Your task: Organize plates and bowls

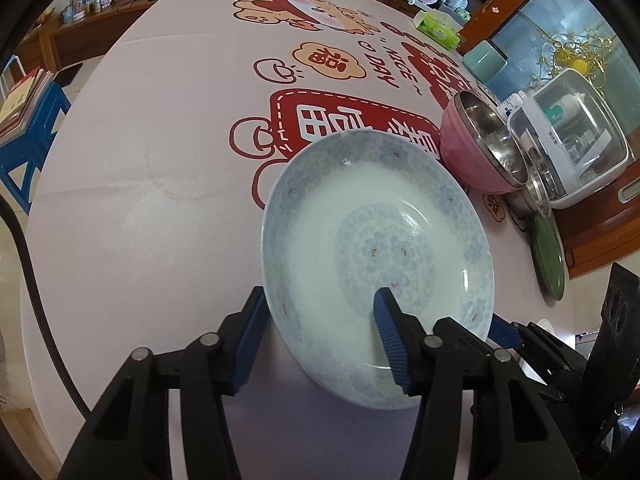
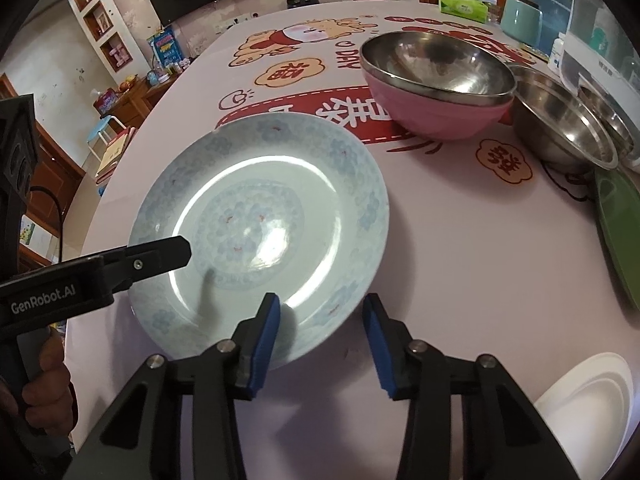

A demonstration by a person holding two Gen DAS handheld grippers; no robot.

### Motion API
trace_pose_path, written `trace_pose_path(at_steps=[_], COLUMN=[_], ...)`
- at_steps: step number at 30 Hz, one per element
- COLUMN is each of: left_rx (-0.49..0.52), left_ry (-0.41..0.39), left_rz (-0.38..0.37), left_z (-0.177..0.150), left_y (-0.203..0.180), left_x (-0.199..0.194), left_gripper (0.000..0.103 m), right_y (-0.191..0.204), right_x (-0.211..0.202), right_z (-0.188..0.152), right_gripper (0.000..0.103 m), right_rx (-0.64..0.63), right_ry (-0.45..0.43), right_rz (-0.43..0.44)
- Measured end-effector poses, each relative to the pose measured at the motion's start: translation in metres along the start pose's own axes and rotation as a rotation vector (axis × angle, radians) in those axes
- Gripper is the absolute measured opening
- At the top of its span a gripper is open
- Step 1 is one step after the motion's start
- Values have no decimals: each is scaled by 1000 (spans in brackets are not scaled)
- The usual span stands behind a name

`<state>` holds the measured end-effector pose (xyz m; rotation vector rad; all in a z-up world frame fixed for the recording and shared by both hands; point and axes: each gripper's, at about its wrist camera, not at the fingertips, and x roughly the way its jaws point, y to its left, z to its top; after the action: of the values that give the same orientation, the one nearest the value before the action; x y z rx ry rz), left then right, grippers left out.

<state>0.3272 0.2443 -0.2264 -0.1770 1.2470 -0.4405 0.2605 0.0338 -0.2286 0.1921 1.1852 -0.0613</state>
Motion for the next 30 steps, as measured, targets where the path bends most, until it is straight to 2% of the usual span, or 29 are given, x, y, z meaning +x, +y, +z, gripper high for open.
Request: trace_pose_path(at_steps=[3,8,15,21,30], left_rx=[2,-15,-16,47,63], left_ry=[-1,-2,0,2,25], left_rz=[-2,-16,-1,22,47], left_z=[1,2,3,1,-3], left_y=[0,6,14,8,6], left_x=[0,-1,0,0,-4], left_gripper=[44,36,15,14,15], right_y=[1,2,-6,-11,-13], right_x=[0,0,0,0,-4], right_z=[0,1,1,1,-1], right_gripper=[35,33,27,24,22], right_rx=[-10,-6,30,51,58], right_ry=[-2,-4,-7,-6,4], right_rz=[15,18,47,59,86])
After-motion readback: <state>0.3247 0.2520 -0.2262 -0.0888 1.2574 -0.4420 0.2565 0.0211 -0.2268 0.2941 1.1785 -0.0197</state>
